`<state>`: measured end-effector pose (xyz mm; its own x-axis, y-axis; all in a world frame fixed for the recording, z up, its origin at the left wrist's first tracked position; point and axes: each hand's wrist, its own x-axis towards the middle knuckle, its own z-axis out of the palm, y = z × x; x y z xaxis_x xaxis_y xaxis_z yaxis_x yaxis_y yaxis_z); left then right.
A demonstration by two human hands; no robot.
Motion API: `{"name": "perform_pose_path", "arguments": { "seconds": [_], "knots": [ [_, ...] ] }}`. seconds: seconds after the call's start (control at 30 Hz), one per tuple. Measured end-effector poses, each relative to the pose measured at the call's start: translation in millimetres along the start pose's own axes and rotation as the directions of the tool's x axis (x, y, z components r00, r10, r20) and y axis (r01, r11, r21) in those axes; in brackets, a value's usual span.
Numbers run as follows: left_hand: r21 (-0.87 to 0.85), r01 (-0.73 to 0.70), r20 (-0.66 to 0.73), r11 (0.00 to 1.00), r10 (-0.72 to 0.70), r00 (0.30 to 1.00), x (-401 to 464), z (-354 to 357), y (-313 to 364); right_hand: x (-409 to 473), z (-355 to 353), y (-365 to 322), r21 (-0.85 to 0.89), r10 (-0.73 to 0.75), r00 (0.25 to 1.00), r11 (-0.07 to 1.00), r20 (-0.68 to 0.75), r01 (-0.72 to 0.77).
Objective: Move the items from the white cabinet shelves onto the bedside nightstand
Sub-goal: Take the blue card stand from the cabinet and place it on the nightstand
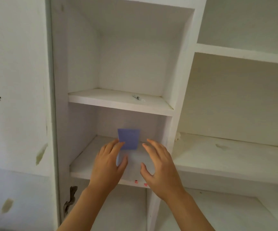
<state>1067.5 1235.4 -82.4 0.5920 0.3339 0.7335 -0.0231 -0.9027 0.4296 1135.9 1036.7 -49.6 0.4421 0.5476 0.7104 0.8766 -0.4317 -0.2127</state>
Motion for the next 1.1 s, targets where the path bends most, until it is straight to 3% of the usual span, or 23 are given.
{"name": "perform_pose_path", "arguments": {
  "seconds": [0.23,0.6,1.1],
  "knots": [
    [-0.003,0.069,0.050,0.998,-0.069,0.996,16,34,-27,9,31,16,0.017,0.018,0.999,1.000,0.050,-0.019],
    [-0.005,0.106,-0.015,0.994,-0.106,0.994,32,62,-52,33,66,39,0.062,-0.023,0.998,0.998,0.054,0.020],
    [0.129,0.070,-0.221,0.989,-0.040,0.974,-3,10,-52,64,99,33,0.234,-0.116,0.984,0.969,0.137,0.082]
  ]
}}
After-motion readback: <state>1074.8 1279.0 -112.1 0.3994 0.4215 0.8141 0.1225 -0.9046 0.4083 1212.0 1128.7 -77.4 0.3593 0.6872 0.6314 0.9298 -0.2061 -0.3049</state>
